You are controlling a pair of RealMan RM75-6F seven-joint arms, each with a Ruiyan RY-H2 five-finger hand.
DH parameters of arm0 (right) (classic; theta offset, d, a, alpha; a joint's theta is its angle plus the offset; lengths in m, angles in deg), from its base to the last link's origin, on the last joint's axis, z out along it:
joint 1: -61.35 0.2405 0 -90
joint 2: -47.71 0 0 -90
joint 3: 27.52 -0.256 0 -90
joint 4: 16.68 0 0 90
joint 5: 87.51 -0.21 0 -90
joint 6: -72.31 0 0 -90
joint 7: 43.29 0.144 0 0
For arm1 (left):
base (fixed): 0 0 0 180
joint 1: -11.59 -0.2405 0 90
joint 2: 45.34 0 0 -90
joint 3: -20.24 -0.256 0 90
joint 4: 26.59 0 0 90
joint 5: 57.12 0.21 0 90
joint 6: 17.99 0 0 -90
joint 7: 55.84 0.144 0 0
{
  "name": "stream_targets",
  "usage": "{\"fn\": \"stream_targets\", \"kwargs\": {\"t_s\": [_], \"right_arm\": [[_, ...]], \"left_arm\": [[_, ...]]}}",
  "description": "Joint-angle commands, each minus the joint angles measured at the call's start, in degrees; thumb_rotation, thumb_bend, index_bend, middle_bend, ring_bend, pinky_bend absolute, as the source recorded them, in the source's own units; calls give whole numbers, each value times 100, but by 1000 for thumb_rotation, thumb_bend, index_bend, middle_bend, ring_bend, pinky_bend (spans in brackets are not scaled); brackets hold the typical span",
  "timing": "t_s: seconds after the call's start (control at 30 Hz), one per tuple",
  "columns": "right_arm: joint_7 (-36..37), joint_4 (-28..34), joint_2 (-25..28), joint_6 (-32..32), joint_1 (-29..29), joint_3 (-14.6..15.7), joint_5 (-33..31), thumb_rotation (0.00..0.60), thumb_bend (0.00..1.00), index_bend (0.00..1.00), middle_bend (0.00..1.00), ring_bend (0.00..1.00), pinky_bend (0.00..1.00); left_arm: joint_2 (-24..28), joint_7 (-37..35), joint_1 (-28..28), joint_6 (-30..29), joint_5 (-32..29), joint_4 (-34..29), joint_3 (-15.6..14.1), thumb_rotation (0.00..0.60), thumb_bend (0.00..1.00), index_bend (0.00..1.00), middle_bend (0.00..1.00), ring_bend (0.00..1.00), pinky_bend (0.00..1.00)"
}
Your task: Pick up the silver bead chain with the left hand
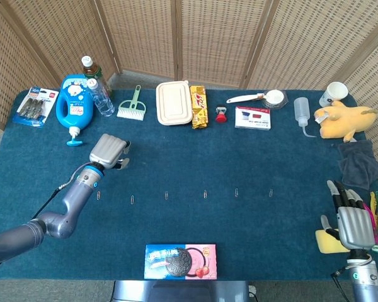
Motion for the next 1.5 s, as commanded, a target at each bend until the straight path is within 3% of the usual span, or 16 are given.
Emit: {"fn": "stream_targets", "kwargs": {"t_s": [0.03, 0.73, 1.5], "right_arm": [[7, -11, -10, 6, 4, 1, 2, 600, 394, 0, 83, 166, 147], [-24, -13, -33, 21, 8, -6, -23, 600, 395, 0, 83, 166, 147], [-41, -12, -55, -15, -40, -4, -69, 600, 394, 0, 82, 166, 147]], "left_arm": [[-18, 3, 4, 13, -2, 20, -15, 483, 653, 452, 1000, 1000, 1000], [-194, 133, 33, 112, -175, 211, -79, 563, 662, 392, 1000, 1000, 1000], [-419, 154, 77, 307, -388, 528, -99, 569, 662, 392, 1000, 1000, 1000]]}}
